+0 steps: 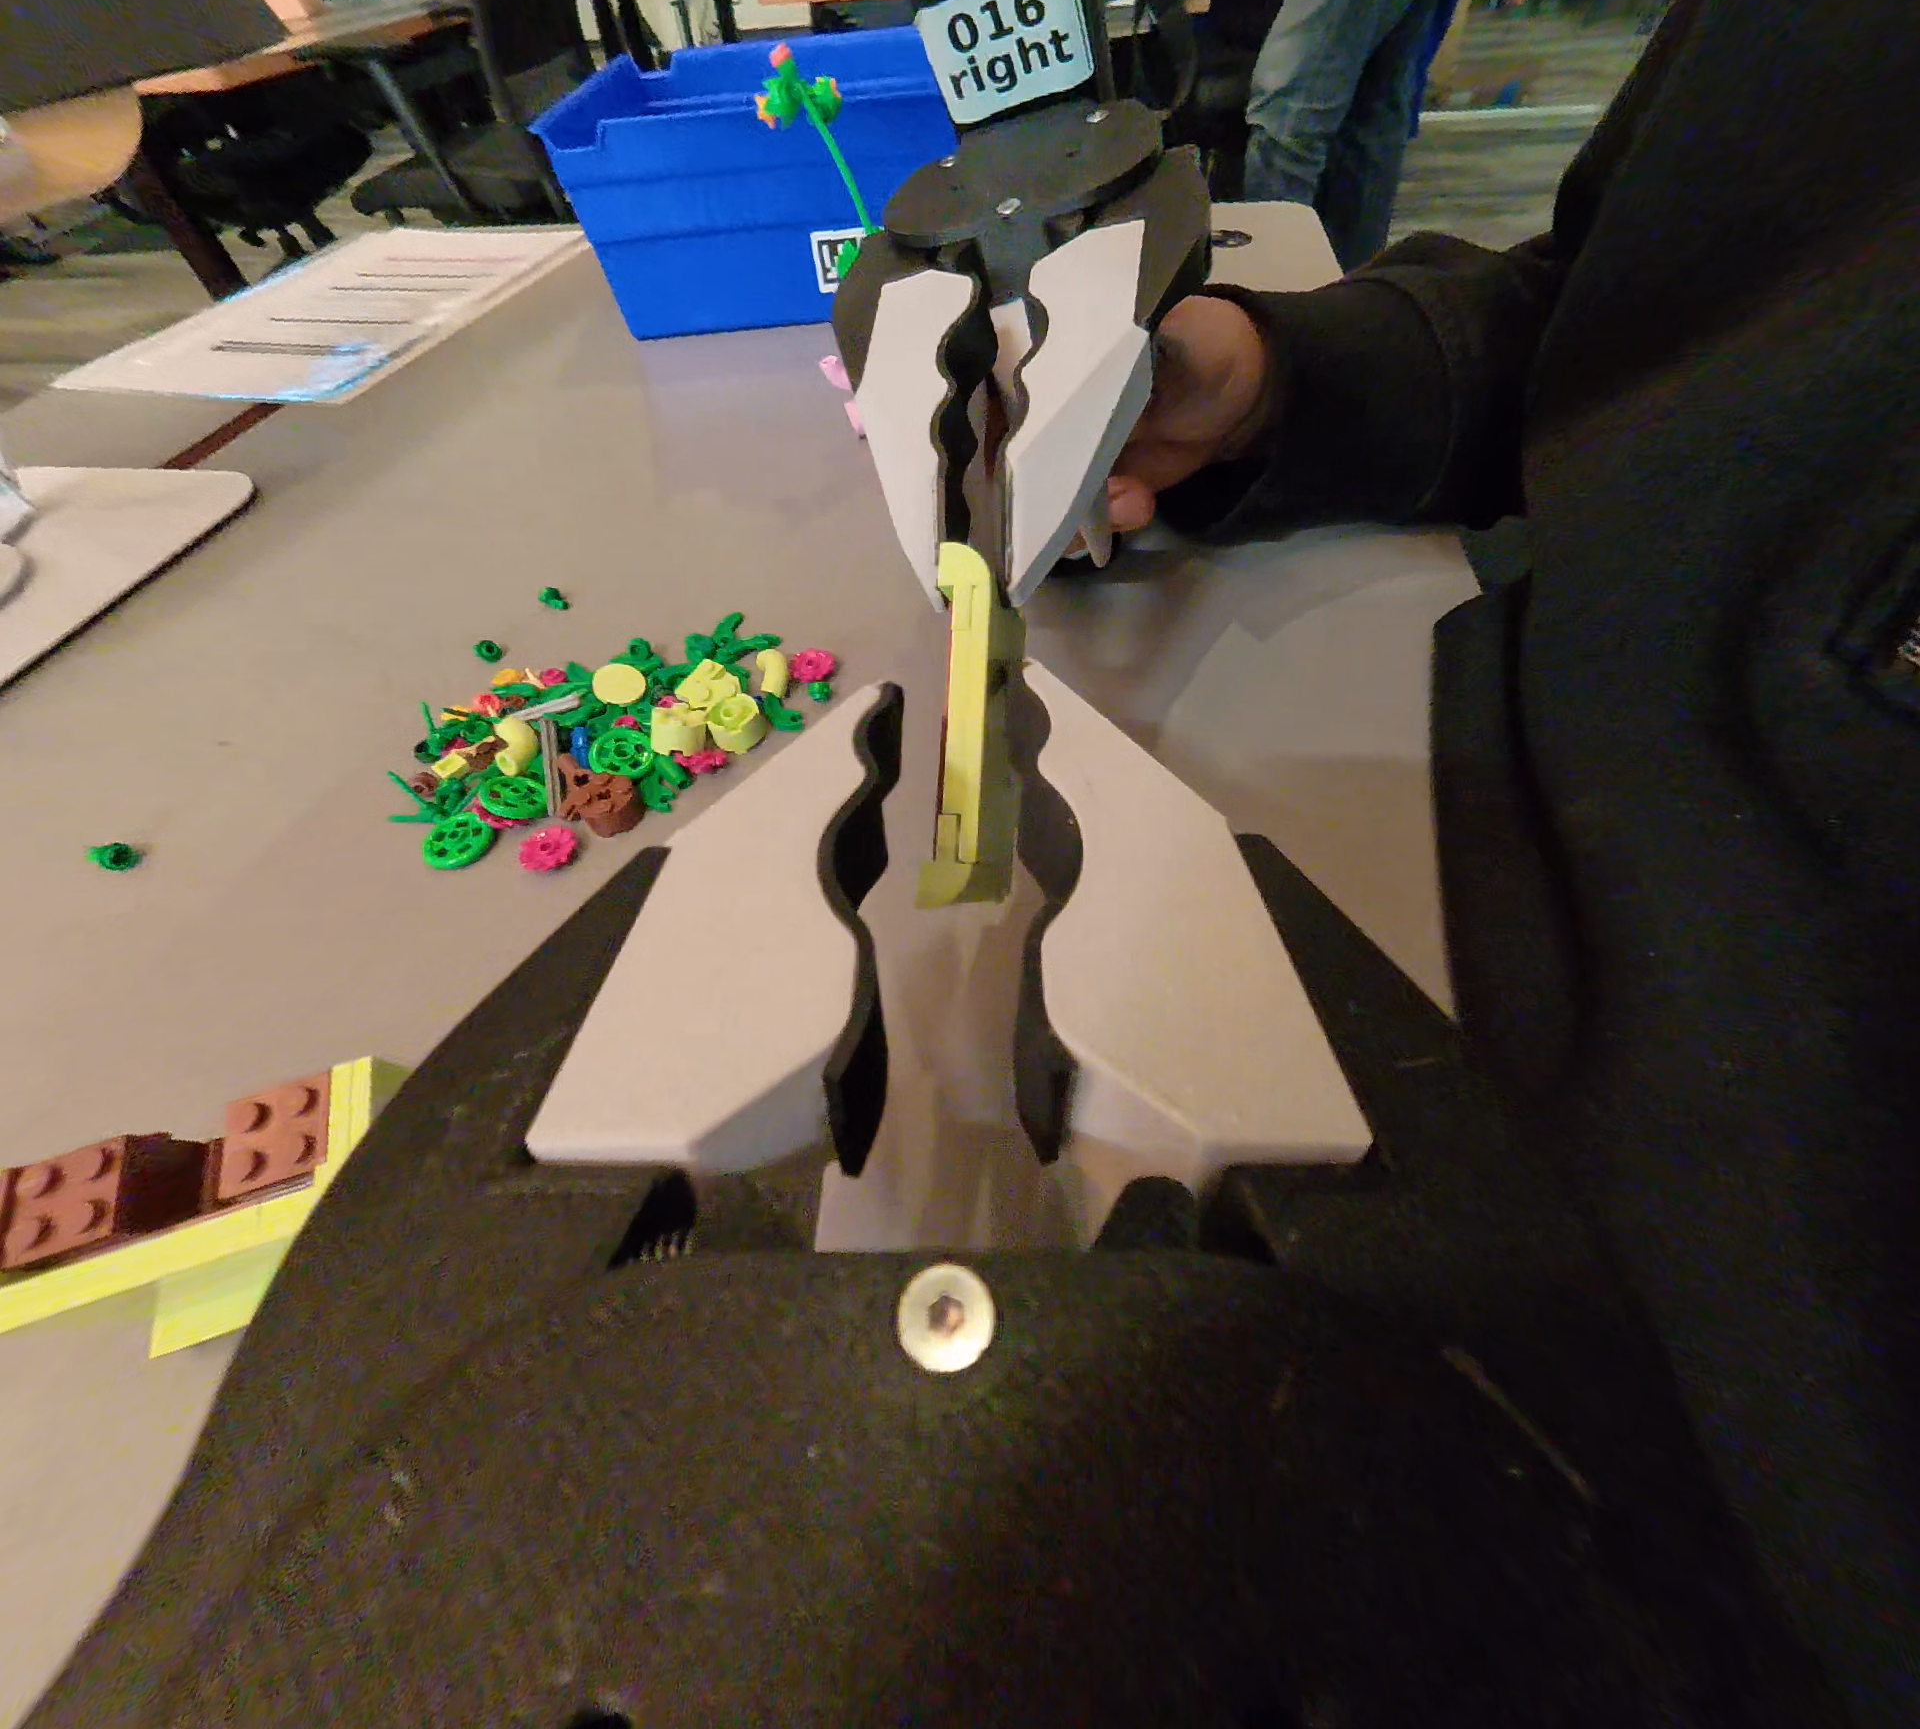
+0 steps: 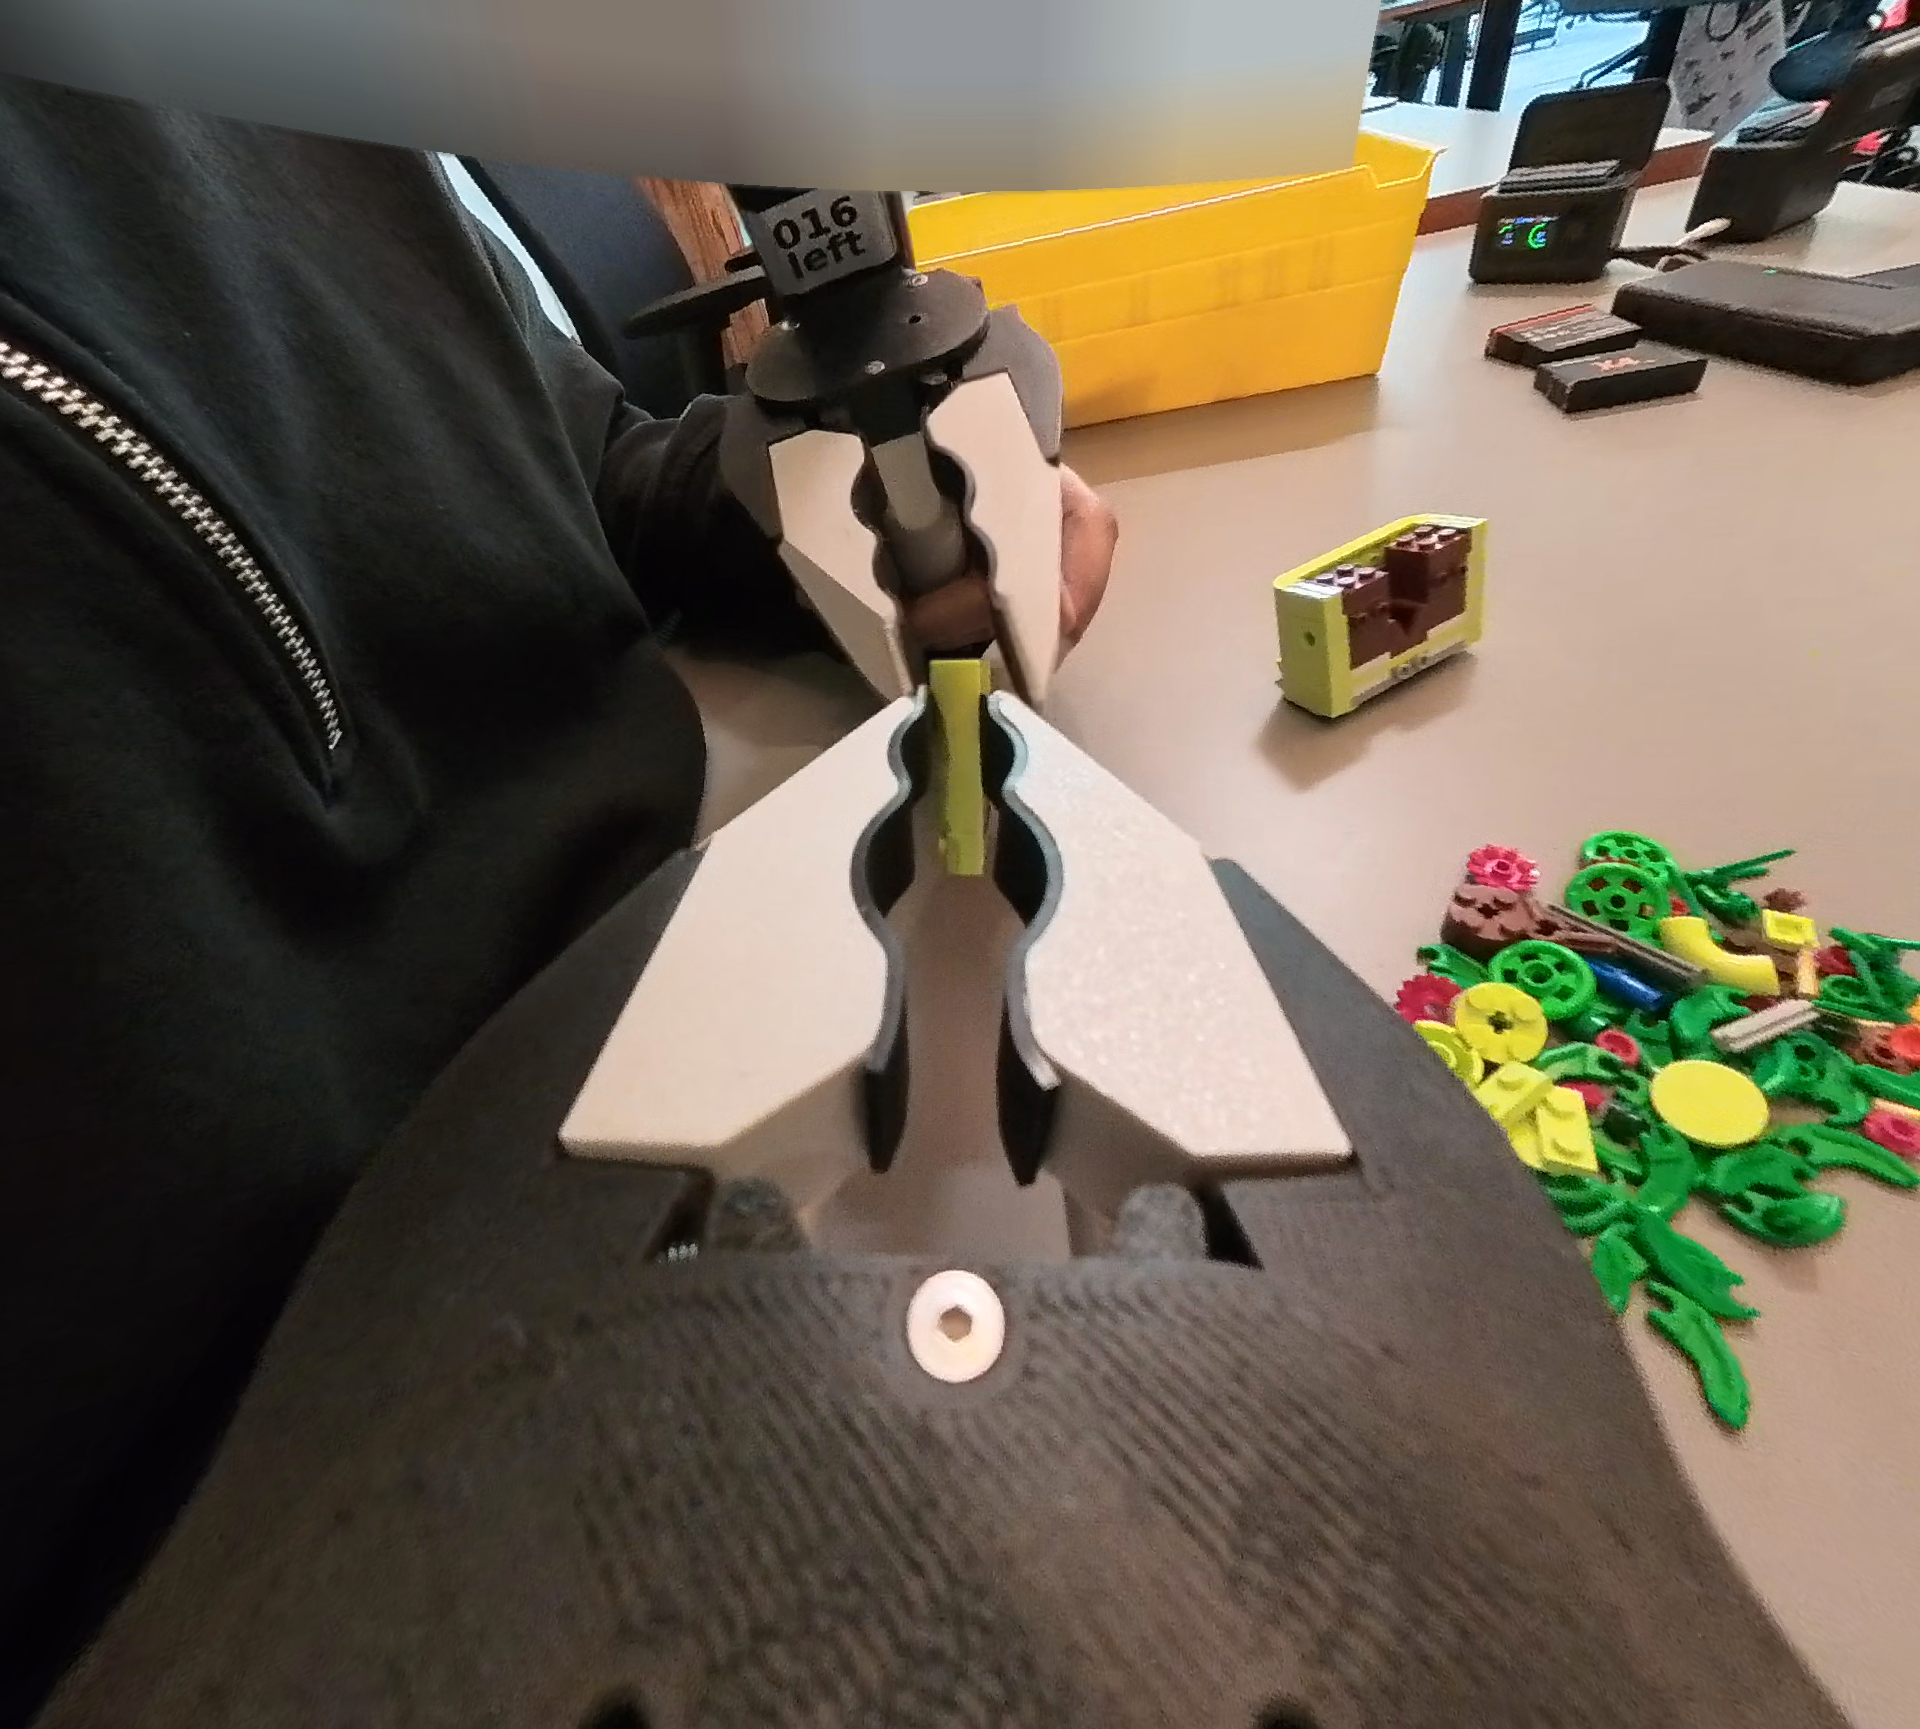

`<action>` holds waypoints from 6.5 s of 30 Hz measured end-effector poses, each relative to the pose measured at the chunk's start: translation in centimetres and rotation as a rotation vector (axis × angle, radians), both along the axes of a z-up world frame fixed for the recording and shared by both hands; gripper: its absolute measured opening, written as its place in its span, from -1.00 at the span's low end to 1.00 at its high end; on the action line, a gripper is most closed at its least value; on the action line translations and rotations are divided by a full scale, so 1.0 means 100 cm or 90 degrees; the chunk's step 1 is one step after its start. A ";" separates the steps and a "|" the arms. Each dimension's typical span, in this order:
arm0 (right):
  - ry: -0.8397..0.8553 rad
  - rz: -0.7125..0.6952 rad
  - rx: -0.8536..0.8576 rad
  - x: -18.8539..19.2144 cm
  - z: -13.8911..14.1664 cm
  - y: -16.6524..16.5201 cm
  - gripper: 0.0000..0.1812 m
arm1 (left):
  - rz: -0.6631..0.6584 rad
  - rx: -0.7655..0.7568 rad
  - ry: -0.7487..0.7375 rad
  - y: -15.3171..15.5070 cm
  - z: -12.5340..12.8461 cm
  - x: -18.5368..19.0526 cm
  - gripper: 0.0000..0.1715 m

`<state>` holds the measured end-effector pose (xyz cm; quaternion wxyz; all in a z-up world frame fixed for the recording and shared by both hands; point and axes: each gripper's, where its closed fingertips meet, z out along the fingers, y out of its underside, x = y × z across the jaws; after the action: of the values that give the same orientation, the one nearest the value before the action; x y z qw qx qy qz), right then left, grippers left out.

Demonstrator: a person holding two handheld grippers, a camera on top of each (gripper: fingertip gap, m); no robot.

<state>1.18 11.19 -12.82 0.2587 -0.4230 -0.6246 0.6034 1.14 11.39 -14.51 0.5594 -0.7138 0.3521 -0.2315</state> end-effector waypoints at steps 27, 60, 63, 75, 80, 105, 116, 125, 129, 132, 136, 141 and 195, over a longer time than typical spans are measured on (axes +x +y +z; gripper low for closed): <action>-0.045 0.021 -0.369 -0.005 0.016 0.023 -0.93 | -0.016 -0.089 -0.055 0.000 -0.003 0.002 -0.57; 0.055 -0.012 -0.290 0.001 0.036 0.028 -0.92 | 0.023 0.002 -0.121 0.006 0.019 -0.006 -0.86; 0.030 -0.043 -0.313 -0.003 0.029 0.038 -0.88 | 0.033 -0.005 -0.128 0.009 0.019 -0.009 -0.93; 0.063 -0.193 0.443 -0.007 -0.014 0.032 -0.69 | 0.159 0.246 0.375 0.025 -0.018 -0.026 -0.93; 0.075 -0.198 0.613 -0.011 -0.026 0.026 -0.71 | 0.174 0.258 0.433 0.028 -0.024 -0.032 -0.93; 0.034 -0.180 0.719 -0.018 -0.048 0.018 -0.93 | 0.140 0.164 0.424 0.025 -0.043 -0.023 -0.94; 0.007 -0.118 0.639 -0.012 -0.056 0.011 -0.95 | 0.093 -0.023 0.301 0.018 -0.057 -0.017 -0.92; 0.029 -0.097 0.745 -0.010 -0.058 0.009 -0.95 | 0.072 -0.086 0.262 0.015 -0.060 -0.016 -0.92; 0.038 -0.093 0.773 -0.009 -0.058 0.008 -0.94 | 0.061 -0.108 0.240 0.015 -0.060 -0.015 -0.91; 0.045 -0.090 0.770 -0.009 -0.056 0.007 -0.94 | 0.047 -0.137 0.209 0.012 -0.058 -0.013 -0.91; 0.025 -0.114 0.593 -0.011 -0.049 0.009 -0.91 | 0.027 -0.163 0.167 0.010 -0.055 -0.011 -0.93; 0.034 -0.120 0.453 -0.014 -0.037 0.007 -0.79 | 0.027 -0.190 0.144 0.010 -0.055 -0.011 -0.92; -0.036 -0.060 -0.266 -0.016 0.010 0.016 -0.90 | -0.053 -0.204 -0.317 0.010 0.016 -0.006 -0.93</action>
<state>-0.44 12.77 -11.85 0.1756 -0.5130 -0.4723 0.6949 0.55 12.41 -12.87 0.4986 -0.6994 0.1920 -0.4748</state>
